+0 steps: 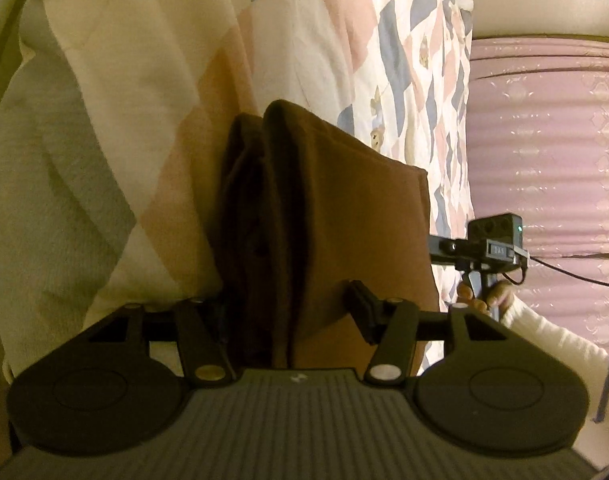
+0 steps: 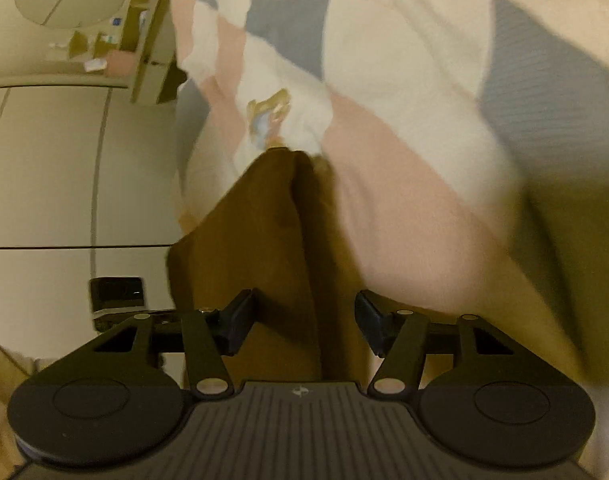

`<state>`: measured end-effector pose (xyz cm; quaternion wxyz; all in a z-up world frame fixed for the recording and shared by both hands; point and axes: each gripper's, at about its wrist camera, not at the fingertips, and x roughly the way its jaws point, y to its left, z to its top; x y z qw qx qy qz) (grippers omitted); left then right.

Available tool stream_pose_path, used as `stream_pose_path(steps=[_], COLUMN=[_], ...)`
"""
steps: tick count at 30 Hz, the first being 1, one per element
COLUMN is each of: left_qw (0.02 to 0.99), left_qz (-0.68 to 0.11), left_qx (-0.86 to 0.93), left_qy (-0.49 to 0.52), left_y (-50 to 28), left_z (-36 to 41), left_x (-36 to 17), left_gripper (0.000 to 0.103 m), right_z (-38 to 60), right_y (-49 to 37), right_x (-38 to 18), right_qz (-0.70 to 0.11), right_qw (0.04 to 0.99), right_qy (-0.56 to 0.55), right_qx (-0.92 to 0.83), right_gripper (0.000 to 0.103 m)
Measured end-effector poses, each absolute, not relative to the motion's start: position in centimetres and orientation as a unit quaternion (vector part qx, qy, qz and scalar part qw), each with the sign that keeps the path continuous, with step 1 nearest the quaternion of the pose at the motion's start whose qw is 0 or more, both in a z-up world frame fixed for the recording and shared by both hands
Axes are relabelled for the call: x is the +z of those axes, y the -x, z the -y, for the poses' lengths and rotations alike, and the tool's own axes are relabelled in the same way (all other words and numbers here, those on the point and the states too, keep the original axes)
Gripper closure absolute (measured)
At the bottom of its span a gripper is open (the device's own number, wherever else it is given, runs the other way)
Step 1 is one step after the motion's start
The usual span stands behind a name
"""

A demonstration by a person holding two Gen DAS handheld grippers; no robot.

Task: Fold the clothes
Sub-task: 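Grasp the folded shirt edge with the left gripper while the right gripper grasps beside it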

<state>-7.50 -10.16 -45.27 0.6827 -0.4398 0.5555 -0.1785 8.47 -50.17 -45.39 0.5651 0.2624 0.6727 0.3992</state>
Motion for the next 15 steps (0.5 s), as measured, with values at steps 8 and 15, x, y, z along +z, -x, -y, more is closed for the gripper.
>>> stream_pose_path(steps=[8, 15], left_qw=[0.676, 0.703], left_qz=[-0.595, -0.6], left_qx=[-0.194, -0.293], left_qy=[0.389, 0.244], left_y=[5.2, 0.9], left_z=[10.4, 14.1], left_x=[-43.6, -37.3], left_gripper=[0.081, 0.085], right_z=[49.9, 53.2], right_y=[-5.7, 4.8], right_x=[-43.3, -36.4], right_qz=[-0.64, -0.541], right_qw=[0.608, 0.705], right_qy=[-0.295, -0.383], right_qx=[0.365, 0.253], right_gripper=[0.076, 0.077])
